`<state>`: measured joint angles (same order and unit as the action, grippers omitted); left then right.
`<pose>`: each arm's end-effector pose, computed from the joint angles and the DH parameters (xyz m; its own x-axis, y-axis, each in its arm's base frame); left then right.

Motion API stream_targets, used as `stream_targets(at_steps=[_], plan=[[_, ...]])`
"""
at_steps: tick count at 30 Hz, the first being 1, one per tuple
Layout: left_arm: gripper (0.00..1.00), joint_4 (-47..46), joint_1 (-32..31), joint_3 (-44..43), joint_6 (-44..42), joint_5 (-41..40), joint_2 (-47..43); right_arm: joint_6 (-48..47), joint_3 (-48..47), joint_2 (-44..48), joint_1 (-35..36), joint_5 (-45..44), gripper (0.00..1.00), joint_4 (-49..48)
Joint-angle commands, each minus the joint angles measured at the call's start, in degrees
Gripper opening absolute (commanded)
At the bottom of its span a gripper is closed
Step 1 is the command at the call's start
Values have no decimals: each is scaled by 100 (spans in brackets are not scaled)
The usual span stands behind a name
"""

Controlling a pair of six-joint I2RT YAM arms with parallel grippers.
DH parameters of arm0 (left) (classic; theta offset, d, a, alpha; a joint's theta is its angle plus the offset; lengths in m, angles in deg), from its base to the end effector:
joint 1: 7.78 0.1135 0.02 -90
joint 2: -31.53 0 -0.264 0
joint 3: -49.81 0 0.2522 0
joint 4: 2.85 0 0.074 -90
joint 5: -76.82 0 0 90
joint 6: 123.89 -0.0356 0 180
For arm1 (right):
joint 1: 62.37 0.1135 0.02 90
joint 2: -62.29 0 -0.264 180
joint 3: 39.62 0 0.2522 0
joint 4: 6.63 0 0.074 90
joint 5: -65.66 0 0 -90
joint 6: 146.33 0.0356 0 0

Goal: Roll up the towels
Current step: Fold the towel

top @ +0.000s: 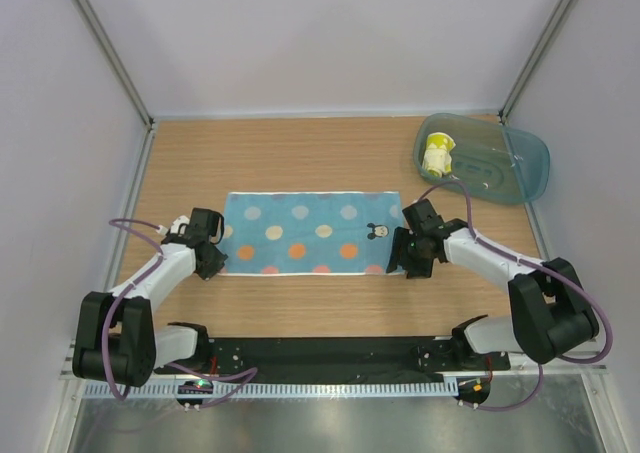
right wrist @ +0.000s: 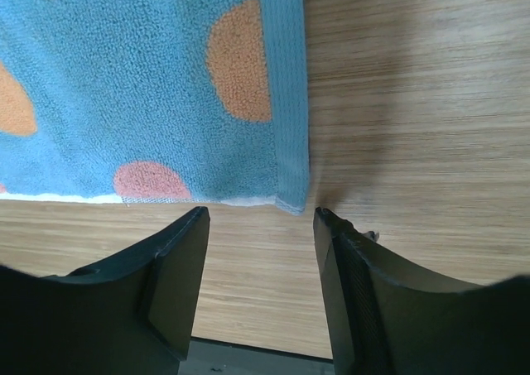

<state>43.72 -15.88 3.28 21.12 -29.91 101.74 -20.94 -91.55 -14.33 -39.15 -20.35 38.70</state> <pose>0.1976 -0.0178 0.1589 -0.5660 -0.7119 -0.4157 -0.7412 0.6602 -0.1215 0.2062 0.0912 0.1621 -0.9445 0.2234 -0.2407 0.1617 0.9543 0.2512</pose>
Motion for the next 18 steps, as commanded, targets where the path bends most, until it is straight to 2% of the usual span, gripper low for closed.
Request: stream_targets(at_steps=[1, 11, 18], plan=[[0, 5, 36, -45, -95, 47, -96, 134, -58, -63, -11, -240, 59, -125], [0, 5, 36, -54, -86, 91, -175, 108, -32, -292, -55, -583, 46, -116], [0, 67, 36, -71, -104, 56, -263, 90, 12, -363, -63, -583, 24, -178]])
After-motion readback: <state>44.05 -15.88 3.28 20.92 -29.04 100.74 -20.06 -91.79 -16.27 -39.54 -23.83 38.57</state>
